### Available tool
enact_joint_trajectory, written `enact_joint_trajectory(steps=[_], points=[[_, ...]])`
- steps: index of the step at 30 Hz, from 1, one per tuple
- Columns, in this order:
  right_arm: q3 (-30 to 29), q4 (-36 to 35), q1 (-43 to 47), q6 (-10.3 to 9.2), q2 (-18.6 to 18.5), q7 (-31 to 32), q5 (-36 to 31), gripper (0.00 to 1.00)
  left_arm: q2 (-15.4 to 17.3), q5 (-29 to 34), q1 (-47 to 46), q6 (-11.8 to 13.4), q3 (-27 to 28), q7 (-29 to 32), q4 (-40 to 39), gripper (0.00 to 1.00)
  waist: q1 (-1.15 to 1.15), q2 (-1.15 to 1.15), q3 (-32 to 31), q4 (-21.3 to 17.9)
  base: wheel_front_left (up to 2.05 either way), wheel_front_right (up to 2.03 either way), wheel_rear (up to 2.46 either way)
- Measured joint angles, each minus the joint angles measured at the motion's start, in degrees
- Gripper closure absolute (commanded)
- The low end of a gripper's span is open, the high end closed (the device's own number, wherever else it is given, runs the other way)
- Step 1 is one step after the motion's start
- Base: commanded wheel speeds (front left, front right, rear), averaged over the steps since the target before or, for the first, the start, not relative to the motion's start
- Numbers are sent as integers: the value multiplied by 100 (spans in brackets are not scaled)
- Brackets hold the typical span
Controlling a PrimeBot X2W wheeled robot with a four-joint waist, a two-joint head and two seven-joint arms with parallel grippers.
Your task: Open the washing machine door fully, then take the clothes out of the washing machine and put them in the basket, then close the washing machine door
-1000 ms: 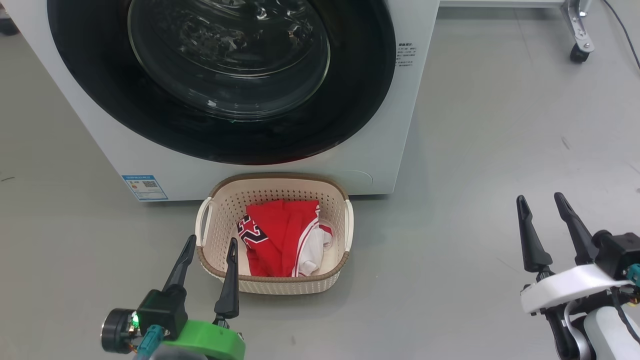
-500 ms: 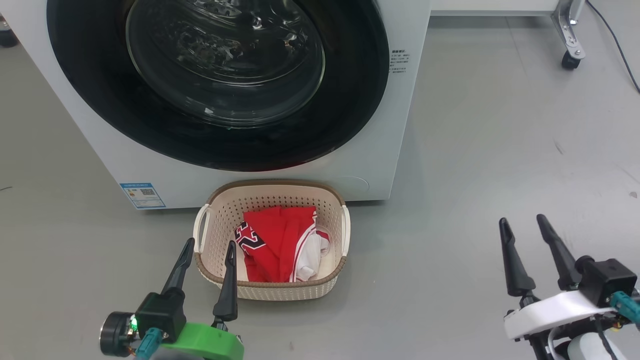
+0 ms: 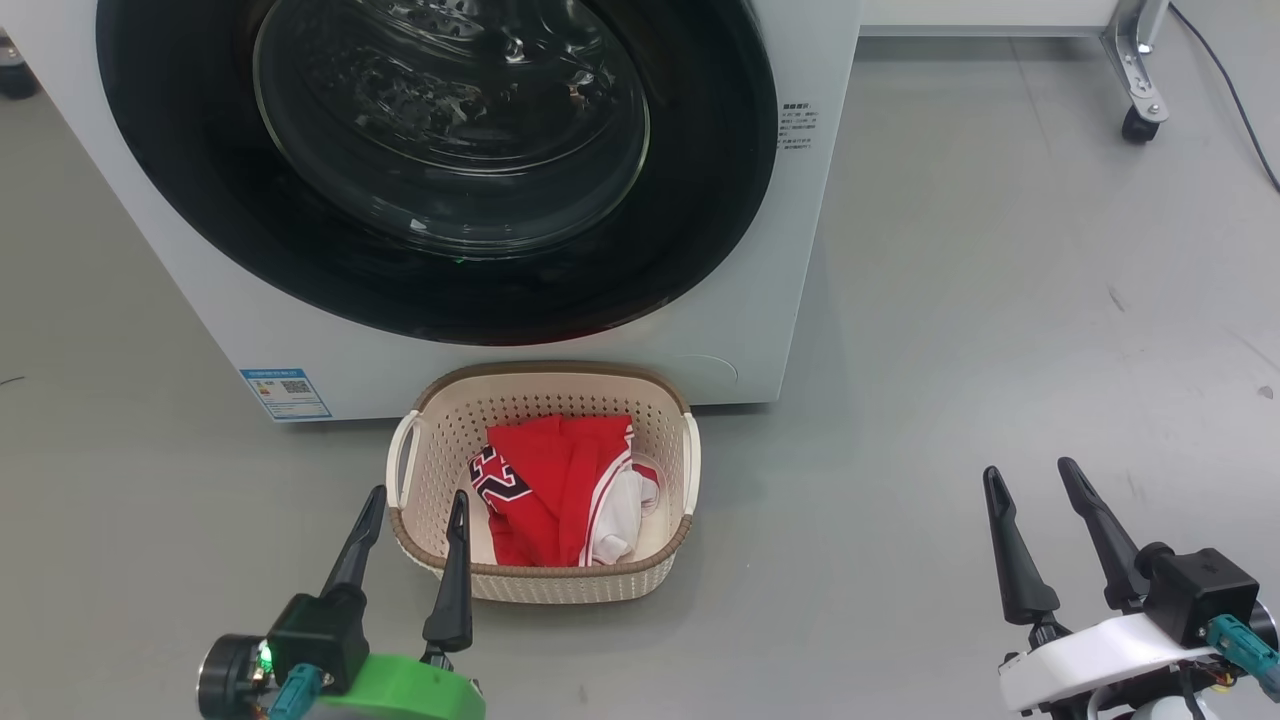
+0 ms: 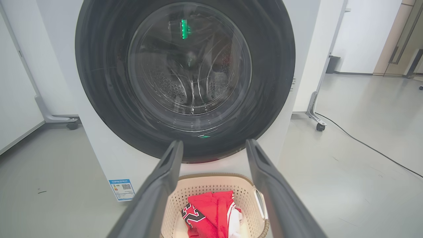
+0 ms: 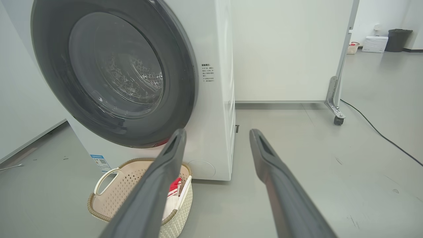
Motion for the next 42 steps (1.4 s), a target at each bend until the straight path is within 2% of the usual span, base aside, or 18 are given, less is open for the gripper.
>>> enact_joint_trajectory(steps=[28,29,37,42], points=[[-104,-98,237,-8,59,0,-141,0,-1,-24,62,-1,-47,0,-7,0,0,0,29,58,0,0,0],[-105,-99,249,-5,59,0,-141,100,-1,-24,62,-1,-55,0,-7,100,0,0,33,62,0,0,0],[-8,220,339,-4,259,3,-108,100,-46,-51,217,-8,-111,26,318,100,0,0,38,65,0,0,0],[-13,213,367,22,276,3,159,100,-47,-344,288,-41,-109,26,259,100,0,0,24,50,0,0,0]])
